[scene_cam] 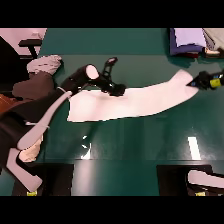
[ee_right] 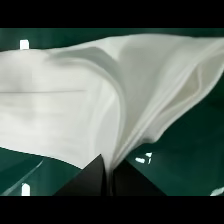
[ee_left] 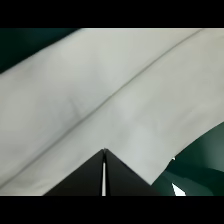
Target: Fold the shirts.
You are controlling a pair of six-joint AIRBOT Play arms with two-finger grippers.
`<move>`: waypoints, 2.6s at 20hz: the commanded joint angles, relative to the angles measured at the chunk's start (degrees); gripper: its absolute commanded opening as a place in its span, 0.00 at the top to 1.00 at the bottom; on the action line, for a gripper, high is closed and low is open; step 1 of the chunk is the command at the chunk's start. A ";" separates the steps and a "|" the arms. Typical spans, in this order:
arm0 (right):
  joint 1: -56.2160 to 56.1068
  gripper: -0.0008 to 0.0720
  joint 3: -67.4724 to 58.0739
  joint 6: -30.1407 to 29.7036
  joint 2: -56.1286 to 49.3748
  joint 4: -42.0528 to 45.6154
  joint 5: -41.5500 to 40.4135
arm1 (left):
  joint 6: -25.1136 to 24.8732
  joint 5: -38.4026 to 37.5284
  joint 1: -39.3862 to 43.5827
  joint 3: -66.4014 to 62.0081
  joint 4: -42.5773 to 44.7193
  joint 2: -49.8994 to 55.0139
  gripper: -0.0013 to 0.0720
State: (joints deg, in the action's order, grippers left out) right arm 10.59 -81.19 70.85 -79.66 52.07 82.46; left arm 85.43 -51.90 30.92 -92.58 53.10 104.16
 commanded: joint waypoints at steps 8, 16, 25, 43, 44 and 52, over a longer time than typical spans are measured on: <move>-23.67 0.97 -13.40 9.38 7.19 -0.15 -3.48 | 1.62 -4.15 3.15 -5.33 -0.74 8.94 0.95; -36.00 0.97 -13.38 8.07 2.73 -10.29 -11.19 | 1.57 -11.96 -5.35 -5.40 11.32 -0.76 0.95; -60.65 0.30 -28.22 1.92 -22.25 -14.88 -21.66 | 1.09 -14.78 -32.41 -5.38 25.16 -30.23 0.95; -27.21 0.15 15.04 8.50 -7.76 -9.86 -23.76 | 0.00 -17.55 -36.59 -5.31 16.94 -33.81 0.95; -26.82 0.14 16.90 6.51 -8.63 -13.00 -24.81 | -0.39 -17.33 -36.22 -5.18 16.26 -33.79 0.95; -36.02 0.15 5.53 3.23 -25.49 -22.36 -22.88 | -1.81 -15.54 -30.75 -4.07 15.52 -33.79 0.95</move>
State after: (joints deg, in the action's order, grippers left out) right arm -22.50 -71.37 74.61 -100.09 32.42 59.88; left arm 84.62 -67.99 -1.83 -96.77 68.95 70.35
